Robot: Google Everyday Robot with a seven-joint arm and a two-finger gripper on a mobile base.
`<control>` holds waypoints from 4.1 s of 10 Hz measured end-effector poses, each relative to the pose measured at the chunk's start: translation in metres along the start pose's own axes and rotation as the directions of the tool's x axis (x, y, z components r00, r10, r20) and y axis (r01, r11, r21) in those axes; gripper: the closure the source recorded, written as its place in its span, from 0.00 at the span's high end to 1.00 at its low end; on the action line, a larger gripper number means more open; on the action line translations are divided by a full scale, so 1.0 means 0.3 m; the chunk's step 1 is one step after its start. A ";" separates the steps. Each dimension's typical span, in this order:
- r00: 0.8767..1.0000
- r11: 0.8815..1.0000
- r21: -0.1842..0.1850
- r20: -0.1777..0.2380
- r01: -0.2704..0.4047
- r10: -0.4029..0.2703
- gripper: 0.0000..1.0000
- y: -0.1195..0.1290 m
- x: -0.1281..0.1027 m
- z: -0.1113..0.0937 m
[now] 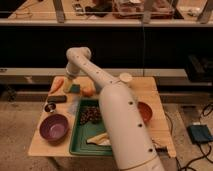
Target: Wipe red bowl with sponge
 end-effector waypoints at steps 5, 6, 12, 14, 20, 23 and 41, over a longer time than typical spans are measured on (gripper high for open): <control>0.985 0.994 -0.006 -0.133 -0.110 0.109 0.75 0.044 0.123 0.130; 0.981 0.992 0.029 -0.151 -0.122 0.125 0.75 0.043 0.135 0.134; 0.983 0.984 0.057 -0.068 -0.167 0.171 0.75 -0.006 0.147 0.140; 0.984 0.985 0.065 -0.057 -0.163 0.166 0.75 -0.022 0.139 0.140; 0.981 0.984 0.098 -0.105 -0.150 0.160 0.75 -0.041 0.163 0.155; 0.977 0.982 0.087 -0.111 -0.170 0.179 0.74 -0.045 0.188 0.176; 0.990 0.981 0.131 -0.003 -0.142 0.144 0.00 0.092 0.554 -0.500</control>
